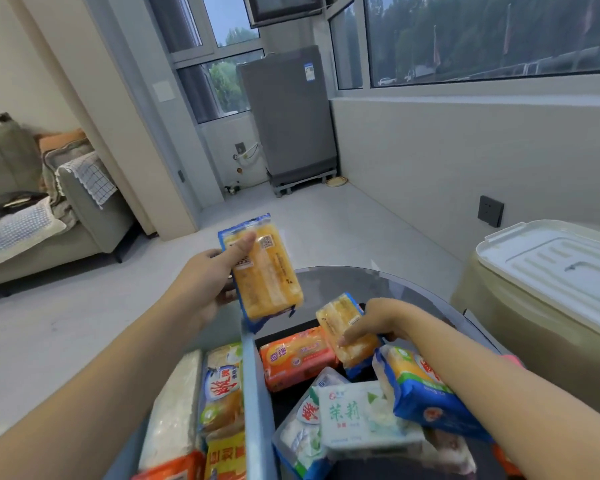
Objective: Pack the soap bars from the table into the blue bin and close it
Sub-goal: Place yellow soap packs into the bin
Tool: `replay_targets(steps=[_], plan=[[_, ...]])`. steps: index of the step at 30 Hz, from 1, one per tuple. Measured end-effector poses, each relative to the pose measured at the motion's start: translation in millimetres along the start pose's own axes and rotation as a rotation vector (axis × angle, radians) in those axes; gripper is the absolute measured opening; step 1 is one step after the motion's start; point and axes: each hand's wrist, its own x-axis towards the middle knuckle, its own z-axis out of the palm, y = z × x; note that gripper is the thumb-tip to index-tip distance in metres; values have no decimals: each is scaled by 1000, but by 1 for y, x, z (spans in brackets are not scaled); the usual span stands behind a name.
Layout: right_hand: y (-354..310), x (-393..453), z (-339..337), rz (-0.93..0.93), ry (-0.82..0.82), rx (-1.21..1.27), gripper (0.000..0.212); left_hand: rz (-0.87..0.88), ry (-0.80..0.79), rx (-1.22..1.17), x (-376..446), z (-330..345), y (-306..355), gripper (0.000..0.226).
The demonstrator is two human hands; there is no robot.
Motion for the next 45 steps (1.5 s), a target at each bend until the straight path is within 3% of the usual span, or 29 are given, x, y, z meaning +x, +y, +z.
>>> replay_targets(steps=[7, 13, 17, 22, 27, 36, 39, 45], plan=[[2, -10, -9, -25, -17, 250, 50, -21, -3, -197, -47, -28, 0, 88], [-19, -43, -24, -204, -24, 502, 37, -26, 32, -224, -78, -56, -6, 93], [-37, -72, -20, -307, -52, 568, 36, -55, 59, -196, -91, -81, -10, 80], [-51, -94, 1, -359, -38, 715, 55, -124, 133, -115, -92, -102, -29, 63], [-60, -107, 17, -351, -42, 907, 32, -271, 104, -72, -80, -92, -58, 38], [-68, -115, 36, -397, -100, 894, 34, -328, 156, 28, -65, -57, -67, 43], [-70, -116, 40, -394, -89, 865, 35, -317, 197, 91, -63, -53, -70, 30], [-72, -121, 47, -385, -123, 872, 39, -207, 86, 346, -67, -54, -74, 25]])
